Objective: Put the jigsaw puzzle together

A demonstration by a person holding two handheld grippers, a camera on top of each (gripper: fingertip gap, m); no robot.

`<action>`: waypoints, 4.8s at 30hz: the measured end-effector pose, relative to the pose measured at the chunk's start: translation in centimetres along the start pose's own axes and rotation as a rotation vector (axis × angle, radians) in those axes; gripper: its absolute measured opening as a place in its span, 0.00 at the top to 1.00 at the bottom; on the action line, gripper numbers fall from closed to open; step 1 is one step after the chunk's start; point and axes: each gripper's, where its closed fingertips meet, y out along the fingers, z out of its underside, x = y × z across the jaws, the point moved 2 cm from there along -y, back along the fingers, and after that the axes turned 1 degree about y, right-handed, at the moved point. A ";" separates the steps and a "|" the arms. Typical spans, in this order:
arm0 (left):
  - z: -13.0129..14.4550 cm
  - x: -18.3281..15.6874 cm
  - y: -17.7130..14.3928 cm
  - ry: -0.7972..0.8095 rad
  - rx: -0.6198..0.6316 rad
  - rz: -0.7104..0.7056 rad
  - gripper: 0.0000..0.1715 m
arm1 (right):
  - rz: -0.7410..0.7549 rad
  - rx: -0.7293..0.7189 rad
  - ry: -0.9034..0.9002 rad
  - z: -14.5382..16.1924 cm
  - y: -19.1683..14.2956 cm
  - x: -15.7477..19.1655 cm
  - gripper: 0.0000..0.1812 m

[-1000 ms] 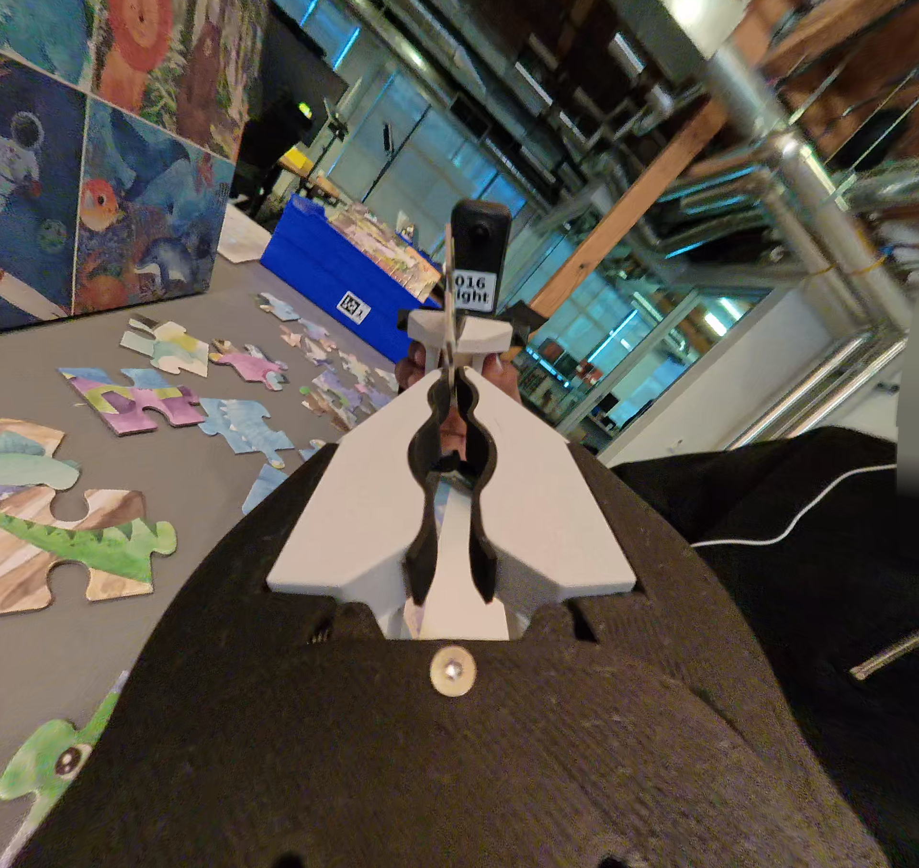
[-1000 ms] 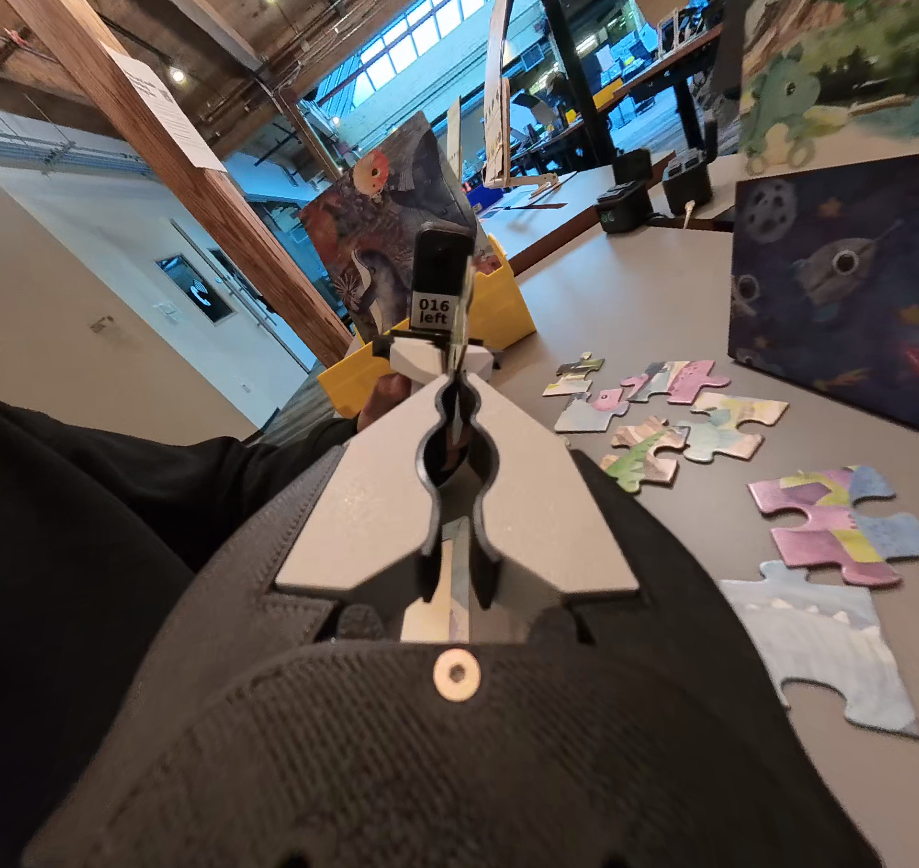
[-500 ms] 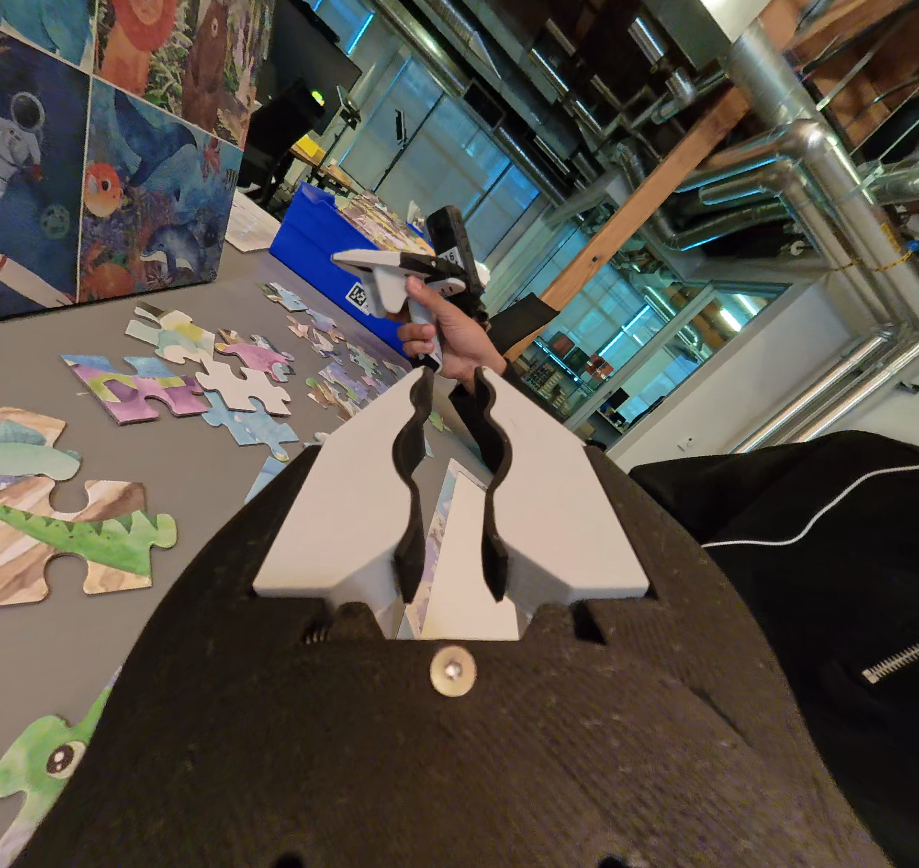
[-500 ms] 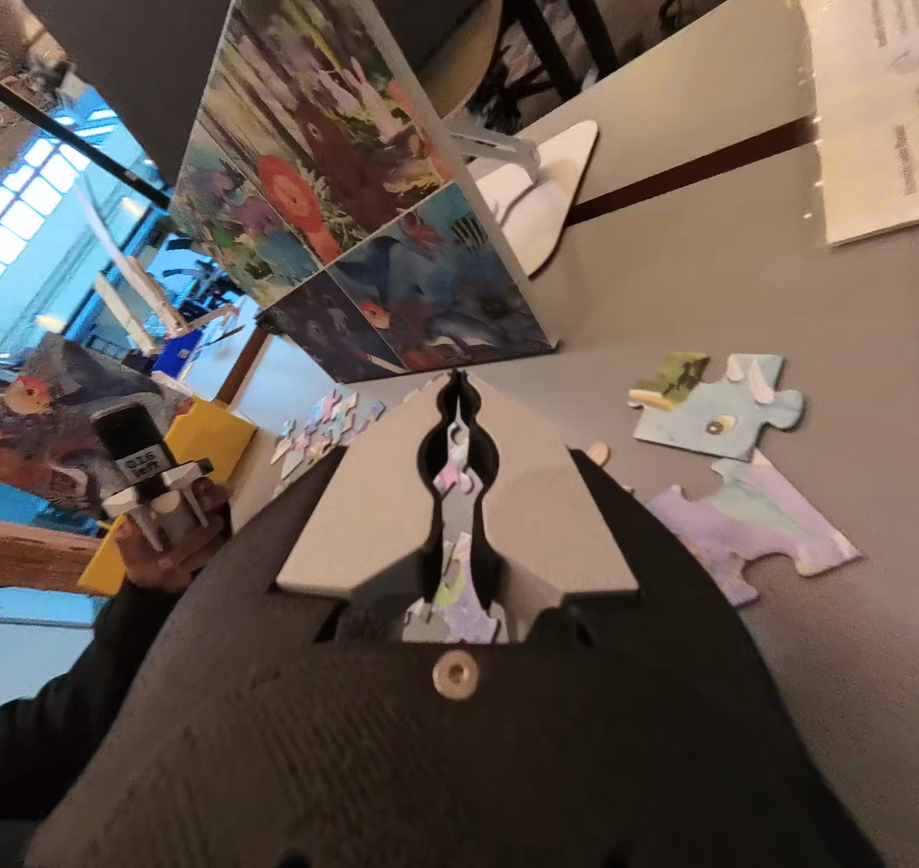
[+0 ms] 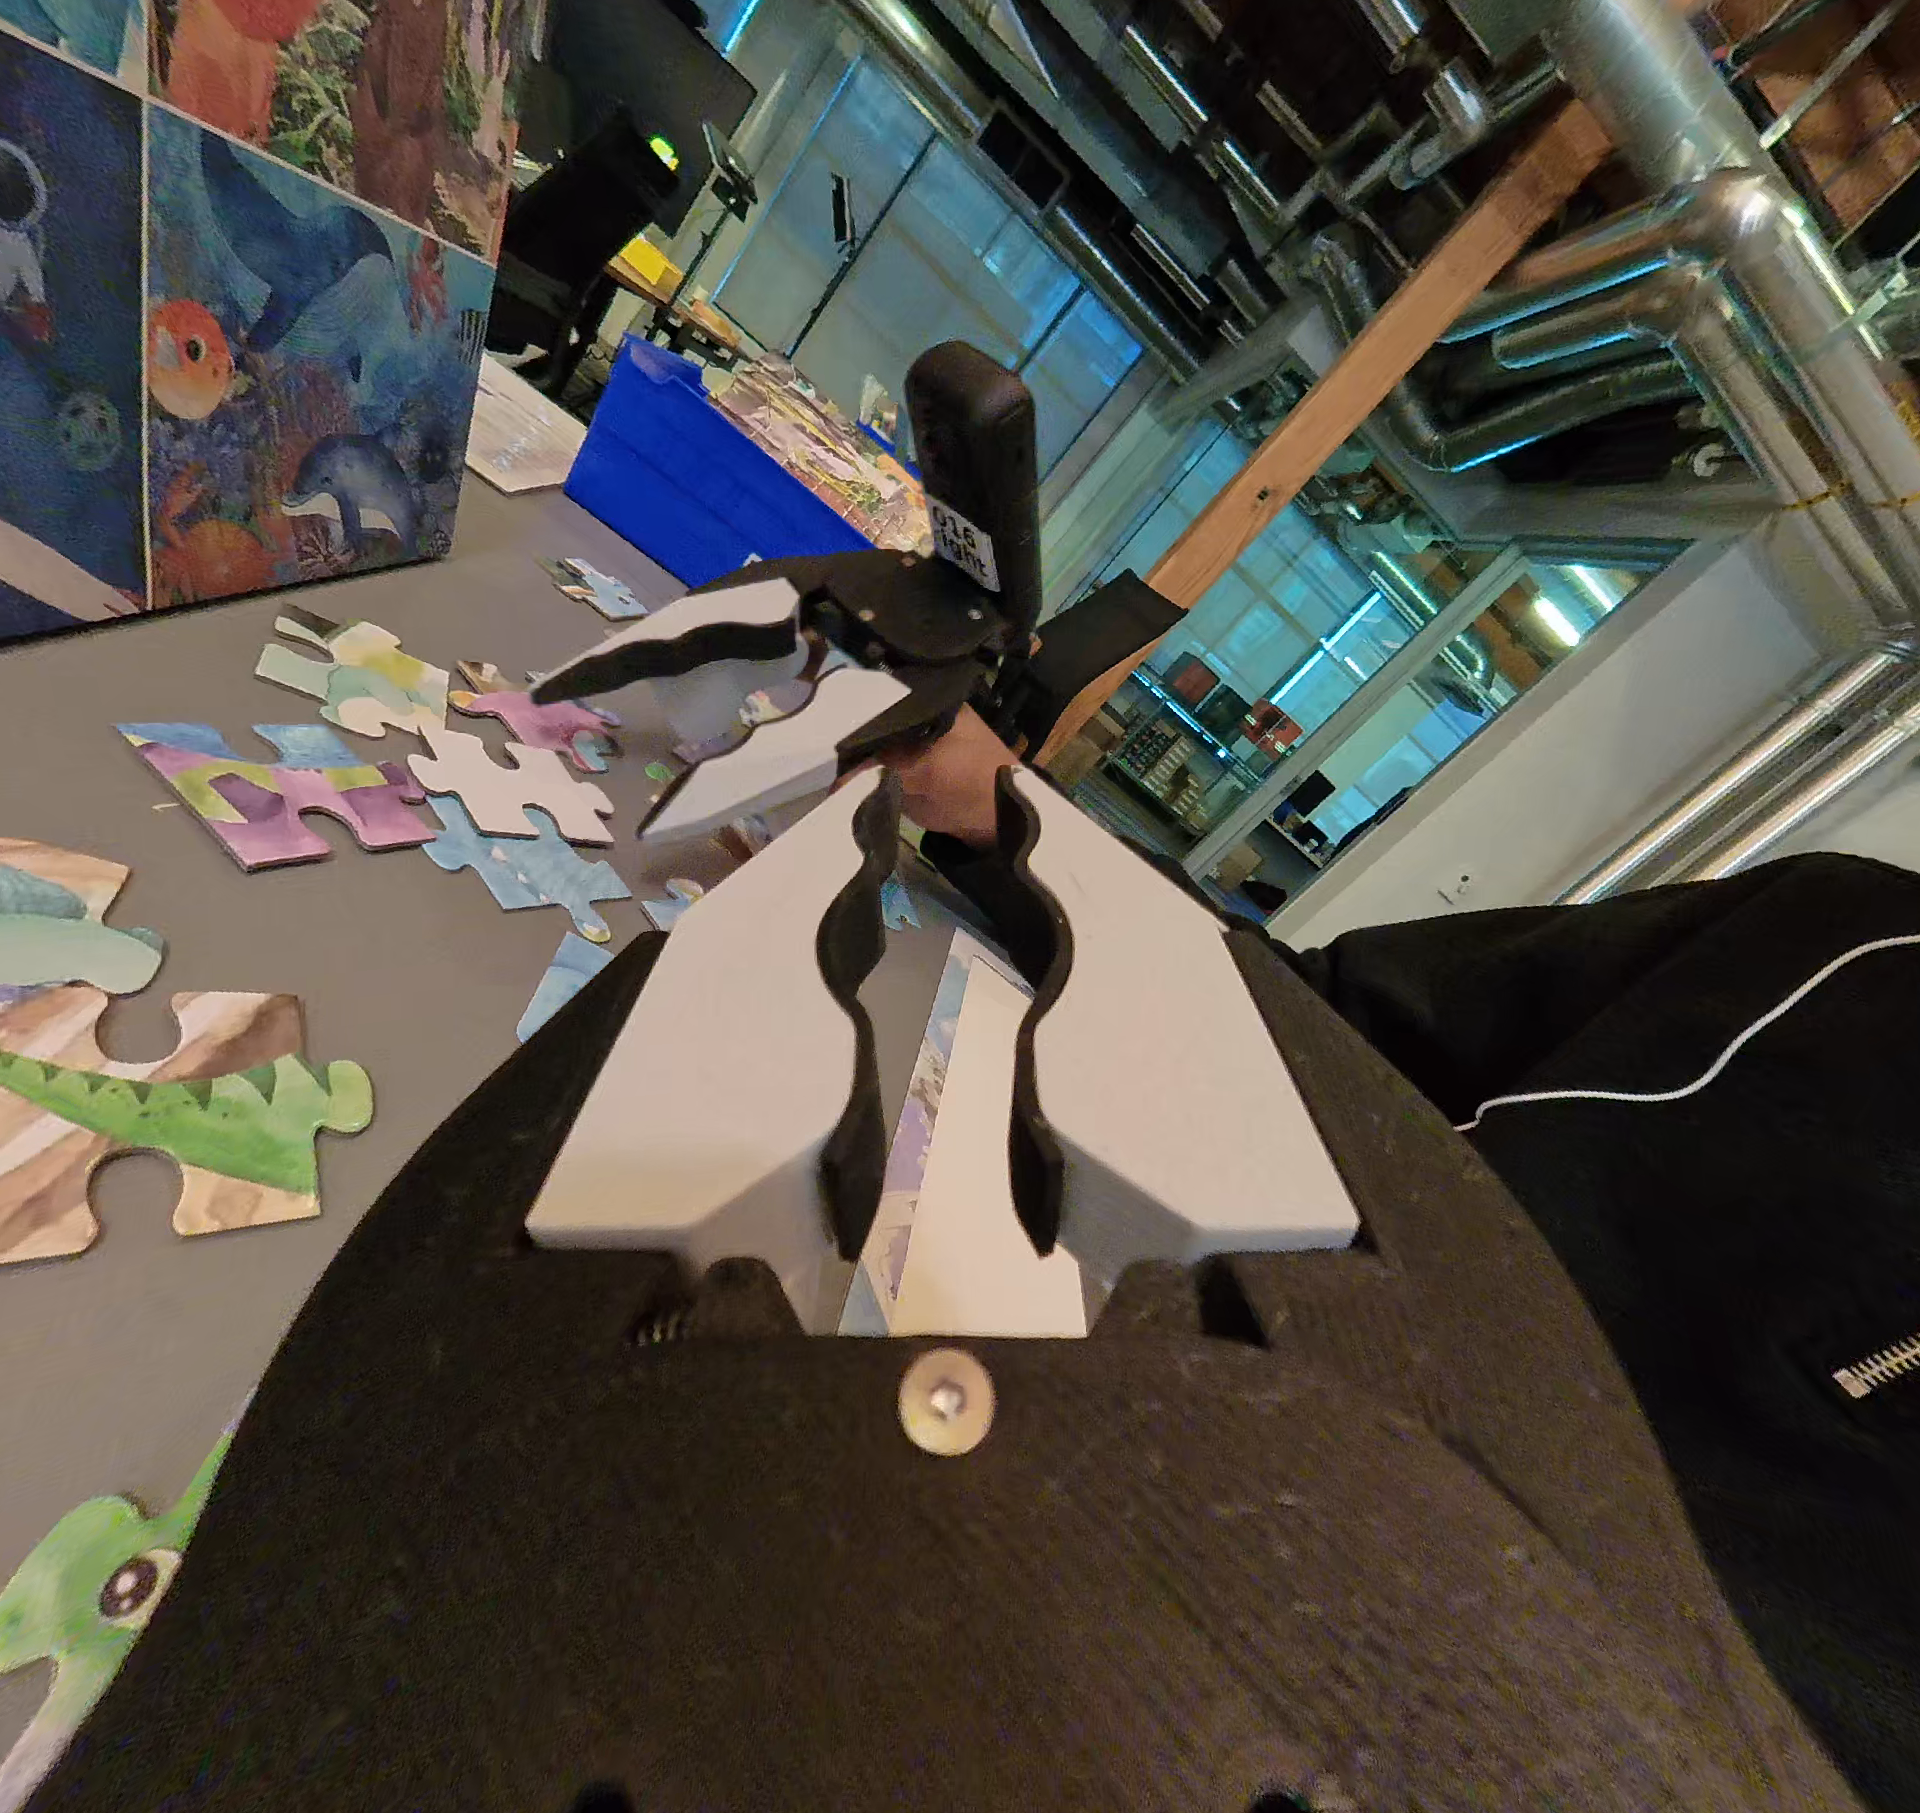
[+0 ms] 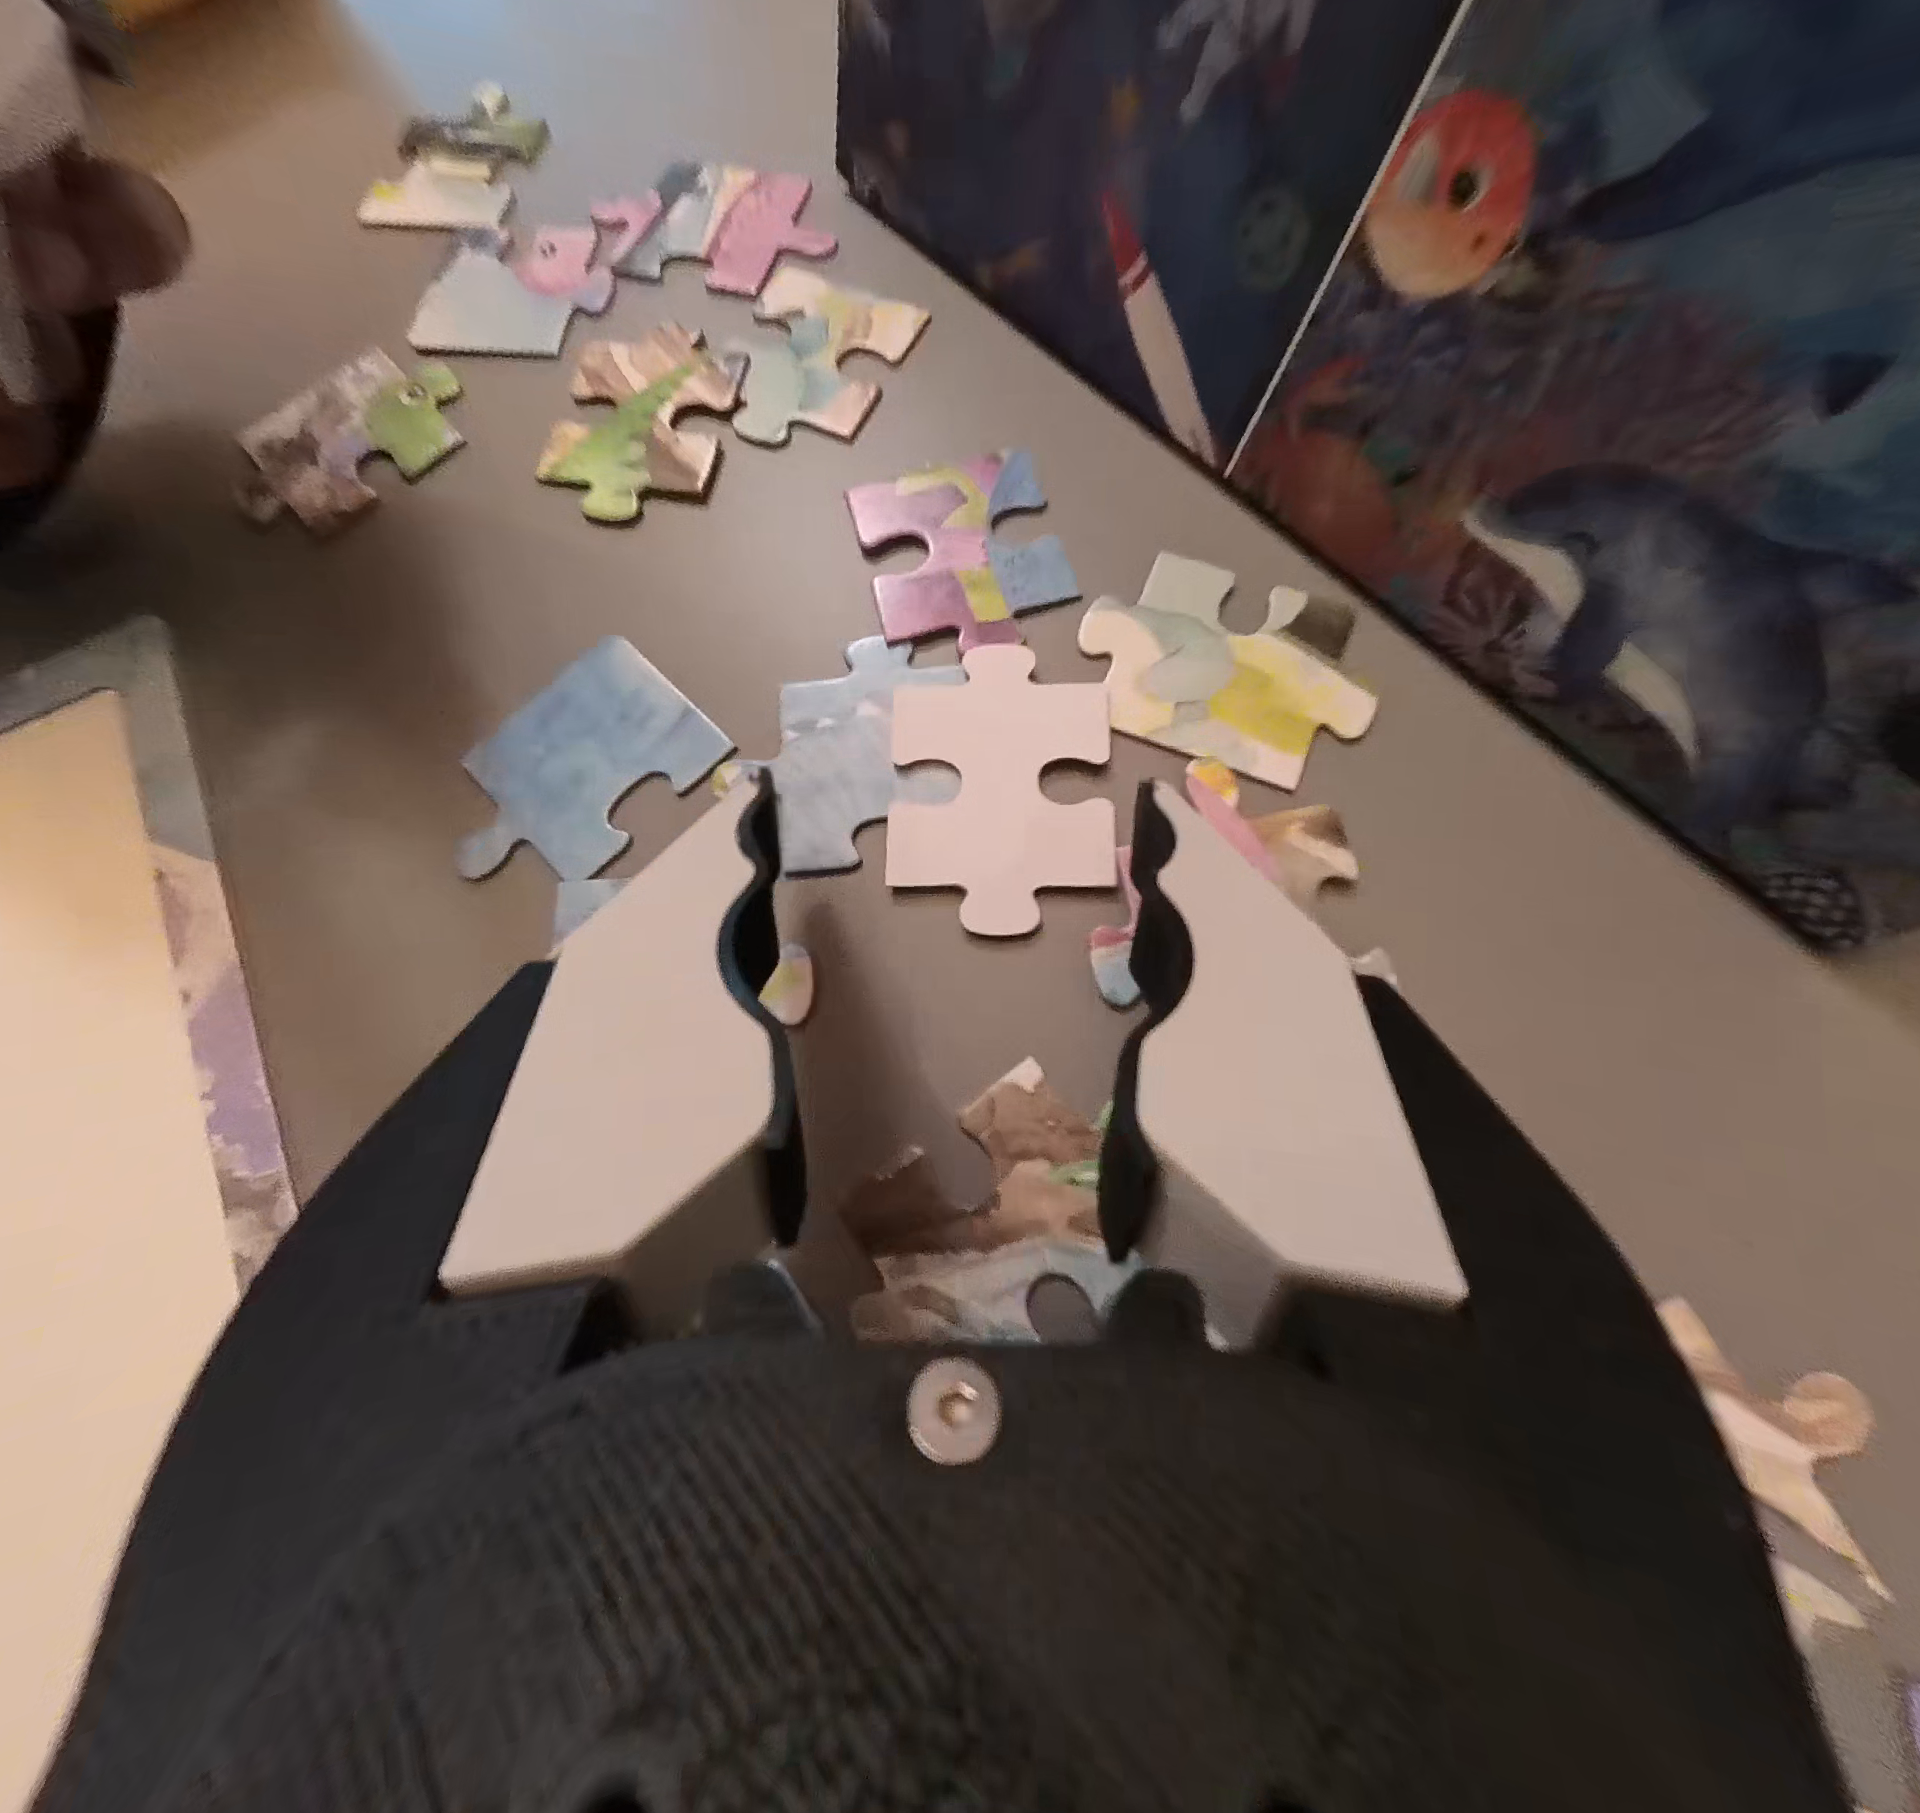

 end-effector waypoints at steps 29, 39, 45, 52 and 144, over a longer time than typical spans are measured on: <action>3.0 -2.3 1.9 0.403 0.217 -0.030 0.94 | -1.145 -0.124 0.606 -5.1 -5.1 11.7 0.76; -0.1 -1.2 0.3 0.096 0.010 0.024 1.00 | -0.876 -0.419 0.332 -7.4 -5.8 9.7 0.79; 0.6 -1.3 0.8 0.112 0.054 0.014 0.96 | -0.798 -0.366 0.191 -6.8 -5.2 11.2 1.00; 0.6 -0.1 0.7 0.179 0.071 -0.107 0.71 | -0.363 -0.499 0.528 -5.2 -9.0 -2.8 1.00; -2.9 4.3 -5.5 0.494 -0.065 -0.546 0.92 | 0.372 -0.397 -0.005 0.3 -11.2 -6.6 0.80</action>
